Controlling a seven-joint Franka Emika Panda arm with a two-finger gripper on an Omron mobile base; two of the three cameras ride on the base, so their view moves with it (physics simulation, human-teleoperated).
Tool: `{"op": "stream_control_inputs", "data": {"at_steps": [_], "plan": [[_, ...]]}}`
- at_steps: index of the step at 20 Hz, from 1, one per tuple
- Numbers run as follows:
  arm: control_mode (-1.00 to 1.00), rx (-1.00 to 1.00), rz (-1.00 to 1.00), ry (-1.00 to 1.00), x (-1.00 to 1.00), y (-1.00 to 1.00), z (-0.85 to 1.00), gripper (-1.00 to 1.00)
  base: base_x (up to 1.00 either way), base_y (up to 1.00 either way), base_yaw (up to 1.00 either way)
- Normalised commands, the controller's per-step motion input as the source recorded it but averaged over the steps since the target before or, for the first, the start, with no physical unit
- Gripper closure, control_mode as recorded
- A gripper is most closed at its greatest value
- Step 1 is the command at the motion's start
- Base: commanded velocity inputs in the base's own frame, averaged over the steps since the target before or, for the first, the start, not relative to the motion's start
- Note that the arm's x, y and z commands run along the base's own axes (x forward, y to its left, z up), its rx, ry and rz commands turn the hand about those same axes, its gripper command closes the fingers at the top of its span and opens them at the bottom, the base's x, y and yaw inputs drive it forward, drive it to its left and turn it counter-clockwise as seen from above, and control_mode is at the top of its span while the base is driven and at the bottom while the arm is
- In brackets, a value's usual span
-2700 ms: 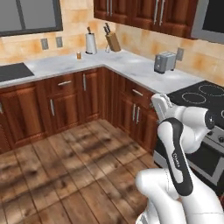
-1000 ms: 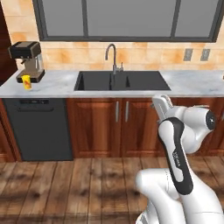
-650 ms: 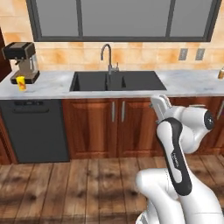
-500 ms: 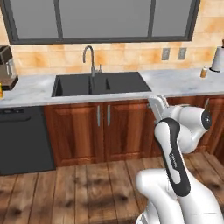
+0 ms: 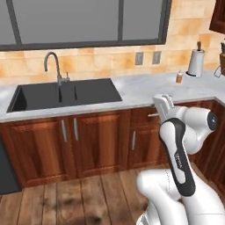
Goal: Move the cup from next to the sink to the open cabinet. Then, move the bowl with the avocado to the fridge to clear the area for faucet cleaning.
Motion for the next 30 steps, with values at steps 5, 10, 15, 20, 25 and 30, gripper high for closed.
{"op": "stream_control_inputs", "data": {"at_steps": [5, 10, 15, 20, 25, 30], "plan": [[1.00, 0.00, 0.00, 0.00, 0.00, 0.00, 0.00, -1.00, 0.85, 0.62, 0.27], [1.00, 0.00, 0.00, 0.00, 0.00, 0.00, 0.00, -1.00, -0.23, 1.00, 0.36], [1.00, 0.00, 0.00, 0.00, 0.00, 0.00, 0.00, -1.00, -0.07, 1.00, 0.27], [1.00, 0.00, 0.00, 0.00, 0.00, 0.00, 0.00, -1.00, 0.86, 1.00, 0.04], [1.00, 0.00, 0.00, 0.00, 0.00, 0.00, 0.00, -1.00, 1.00, 1.00, -0.03], [1.00, 0.00, 0.00, 0.00, 0.00, 0.00, 0.00, -1.00, 0.68, 1.00, -0.24]]}}
